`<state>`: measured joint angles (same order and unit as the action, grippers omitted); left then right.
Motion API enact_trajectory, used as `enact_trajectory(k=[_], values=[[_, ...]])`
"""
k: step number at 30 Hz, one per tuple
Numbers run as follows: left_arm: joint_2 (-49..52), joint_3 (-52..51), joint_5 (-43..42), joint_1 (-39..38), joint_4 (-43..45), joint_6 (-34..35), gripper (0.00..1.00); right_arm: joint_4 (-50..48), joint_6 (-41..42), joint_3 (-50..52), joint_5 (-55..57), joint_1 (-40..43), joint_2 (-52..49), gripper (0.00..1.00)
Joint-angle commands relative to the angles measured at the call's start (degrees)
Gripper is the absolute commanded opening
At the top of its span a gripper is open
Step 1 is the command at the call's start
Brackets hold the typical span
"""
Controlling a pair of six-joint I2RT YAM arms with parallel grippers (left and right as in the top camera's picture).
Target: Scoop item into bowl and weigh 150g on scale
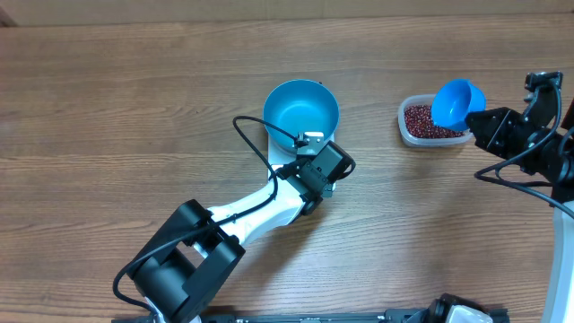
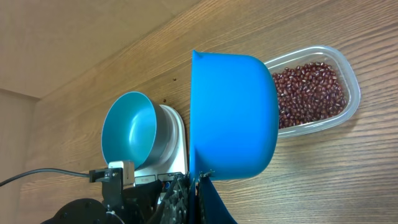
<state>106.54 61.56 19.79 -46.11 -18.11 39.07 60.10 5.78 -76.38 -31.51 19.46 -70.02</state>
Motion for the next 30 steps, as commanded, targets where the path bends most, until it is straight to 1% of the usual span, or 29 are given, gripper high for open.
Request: enact_trajectory(k=[1,30], values=[[1.0,0.9,1.1,0.0,-0.1,0.8,0.04,-0.2,-0.1,0.0,0.0,0.2,0.1,0.04],[2.9,0.8,-1.6,1.2,-0.1,0.8,0.04,0.0,-0.1,0.0,0.0,0.2,0.1,0.04]])
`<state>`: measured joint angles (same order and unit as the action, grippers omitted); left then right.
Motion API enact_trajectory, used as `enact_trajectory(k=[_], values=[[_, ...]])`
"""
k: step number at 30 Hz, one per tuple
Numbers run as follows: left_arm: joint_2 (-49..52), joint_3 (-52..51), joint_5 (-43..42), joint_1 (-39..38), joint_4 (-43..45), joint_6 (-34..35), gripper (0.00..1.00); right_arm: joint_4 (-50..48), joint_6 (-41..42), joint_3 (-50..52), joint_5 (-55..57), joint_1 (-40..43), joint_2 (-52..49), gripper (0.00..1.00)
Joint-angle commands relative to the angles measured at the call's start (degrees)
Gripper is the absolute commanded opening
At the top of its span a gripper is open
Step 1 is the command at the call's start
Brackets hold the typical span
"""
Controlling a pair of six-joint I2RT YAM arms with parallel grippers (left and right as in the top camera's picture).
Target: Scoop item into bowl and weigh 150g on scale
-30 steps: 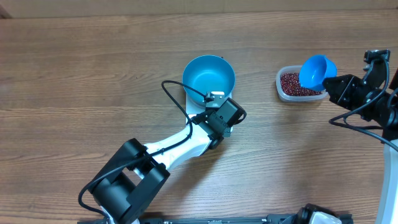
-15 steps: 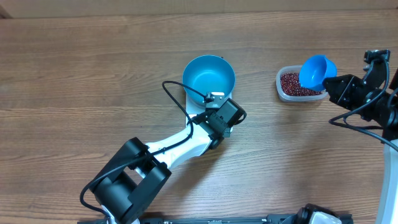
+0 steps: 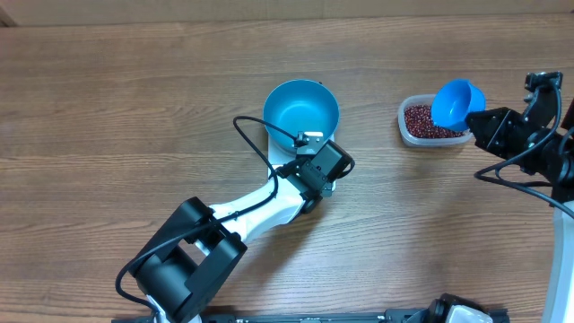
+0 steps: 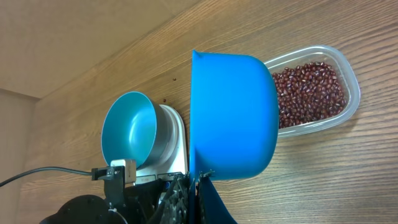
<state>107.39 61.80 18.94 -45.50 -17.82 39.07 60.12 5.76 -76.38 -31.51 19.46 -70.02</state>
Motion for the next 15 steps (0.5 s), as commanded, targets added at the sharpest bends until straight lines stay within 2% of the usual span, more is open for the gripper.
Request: enact_trajectory(k=[1,10,15], values=[[2.0,0.6,-0.8,0.6,-0.4,0.9,0.04,0.0,-0.1,0.0,0.0,0.2,0.1,0.04],[2.0,1.0,-2.2,0.6,0.1,0.8,0.04,0.0,-0.1,0.0,1.0,0.2,0.1,0.04],[1.1,3.8,-4.3,0.5,-2.1,-2.0,0.04,-0.2,-0.1,0.0,1.0,0.2,0.1,0.04]])
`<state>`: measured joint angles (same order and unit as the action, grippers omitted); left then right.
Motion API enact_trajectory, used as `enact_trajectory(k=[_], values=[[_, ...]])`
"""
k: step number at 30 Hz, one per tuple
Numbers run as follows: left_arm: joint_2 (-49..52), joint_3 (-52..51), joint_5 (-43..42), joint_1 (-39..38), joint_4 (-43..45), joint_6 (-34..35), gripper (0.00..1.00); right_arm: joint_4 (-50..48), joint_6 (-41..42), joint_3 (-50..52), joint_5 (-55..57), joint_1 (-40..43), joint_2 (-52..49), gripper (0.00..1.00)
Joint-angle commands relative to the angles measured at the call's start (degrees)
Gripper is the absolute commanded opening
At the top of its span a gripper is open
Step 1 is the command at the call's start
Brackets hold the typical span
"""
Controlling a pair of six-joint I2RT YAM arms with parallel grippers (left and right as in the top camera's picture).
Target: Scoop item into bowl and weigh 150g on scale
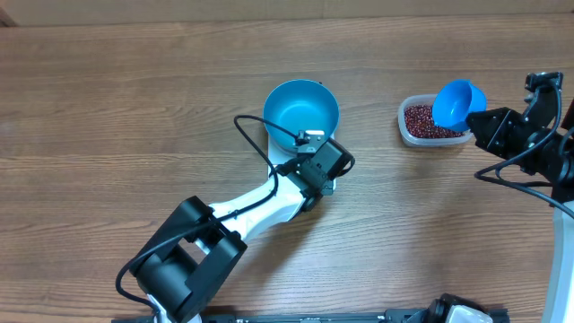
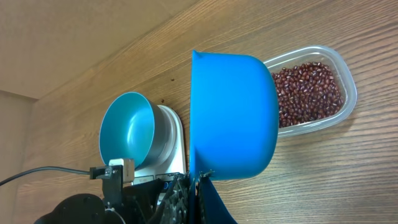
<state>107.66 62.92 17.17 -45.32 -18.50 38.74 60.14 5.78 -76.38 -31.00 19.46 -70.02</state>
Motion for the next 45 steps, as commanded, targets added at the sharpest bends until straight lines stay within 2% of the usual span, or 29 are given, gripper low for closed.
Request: enact_trajectory(k=[1,8,13,19,24,30,45], values=[[0.3,3.6,-2.7,0.3,-2.7,-1.7,0.04,-0.2,-0.1,0.0,0.5,0.2,0.1,0.04],[-5.5,12.5,-4.7,0.3,-18.1,-3.0,0.04,-0.2,0.0,0.0,-0.2,0.2,0.1,0.04],[-10.6,15.8,-5.1,0.3,-23.7,-3.2,0.04,-0.2,0.0,0.0,-0.8,0.2,0.1,0.04],[-11.2,15.1,-5.3,0.3,-25.0,-1.9,0.04,0.1,0.0,0.0,-0.8,0.2,0.1,0.04],[-7.7,14.7,-8.3,0.2,-25.0,-0.4,0.04,0.3,0.0,0.0,-0.8,0.2,0.1,0.04],[-3.3,14.7,-8.0,-0.5,-25.1,1.6,0.04,0.3,0.0,0.0,-0.8,0.2,0.1,0.04],[6.4,14.7,-1.7,-0.4,-24.4,8.2,0.04,0.3,-0.1,0.0,0.4,0.2,0.1,0.04]])
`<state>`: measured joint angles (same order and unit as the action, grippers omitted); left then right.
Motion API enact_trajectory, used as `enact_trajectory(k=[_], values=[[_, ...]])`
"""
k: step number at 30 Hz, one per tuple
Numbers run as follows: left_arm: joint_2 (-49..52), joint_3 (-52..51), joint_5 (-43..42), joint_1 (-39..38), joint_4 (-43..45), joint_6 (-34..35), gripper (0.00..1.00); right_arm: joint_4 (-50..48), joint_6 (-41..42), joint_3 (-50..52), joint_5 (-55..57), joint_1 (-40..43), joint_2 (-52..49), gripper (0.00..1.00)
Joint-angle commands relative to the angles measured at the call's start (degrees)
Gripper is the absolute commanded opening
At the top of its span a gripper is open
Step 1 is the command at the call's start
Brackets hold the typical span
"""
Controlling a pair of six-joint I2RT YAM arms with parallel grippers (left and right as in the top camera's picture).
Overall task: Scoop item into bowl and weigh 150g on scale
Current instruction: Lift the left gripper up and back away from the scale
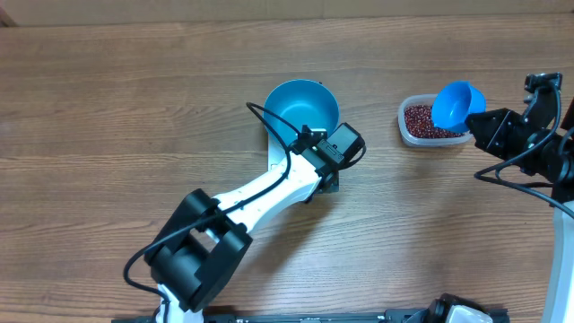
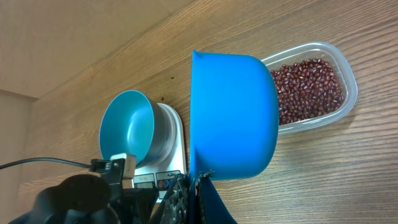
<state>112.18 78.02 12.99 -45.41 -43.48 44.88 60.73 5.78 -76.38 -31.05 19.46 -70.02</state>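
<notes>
A blue bowl [image 1: 301, 106] sits on a white scale [image 2: 178, 155], and no beans show in it. My left gripper [image 1: 334, 154] hangs over the scale's front right corner, beside the bowl's rim. Its fingers are hidden beneath its own body. My right gripper [image 2: 198, 185] is shut on the handle of a blue scoop [image 1: 457, 103], held above the near end of a clear tub of red beans [image 1: 423, 123]. The scoop's inside shows plain blue from overhead.
The left arm [image 1: 260, 202] stretches from the front left across the wood table to the scale. The right arm [image 1: 529, 139] and its cables sit at the right edge. The scale's display and buttons [image 2: 163, 182] face the front.
My left gripper has moved right and slightly farther back, from the scale's front middle to its front right corner by the bowl. The right gripper and scoop have hardly moved.
At all three earlier moments my left gripper stood at the scale's front below the bowl, and my right gripper held the scoop over the bean tub. Only the left gripper has since shifted right.
</notes>
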Motion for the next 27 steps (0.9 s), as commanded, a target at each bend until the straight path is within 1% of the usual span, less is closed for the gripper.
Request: enact_trajectory(k=[1,5,12,27], values=[[2.2,-0.4,2.5,-0.3,0.9,2.1,0.04,-0.2,-0.1,0.0,0.4,0.2,0.1,0.04],[2.8,-0.4,2.9,-0.3,2.6,1.4,0.04,-0.3,-0.1,0.0,0.4,0.2,0.1,0.04],[3.9,-0.4,7.3,-0.3,4.0,1.4,0.04,-0.3,-0.1,0.0,0.6,0.2,0.1,0.04],[4.9,-0.4,6.9,-0.3,4.8,1.4,0.04,-0.2,-0.1,0.0,0.6,0.2,0.1,0.04]])
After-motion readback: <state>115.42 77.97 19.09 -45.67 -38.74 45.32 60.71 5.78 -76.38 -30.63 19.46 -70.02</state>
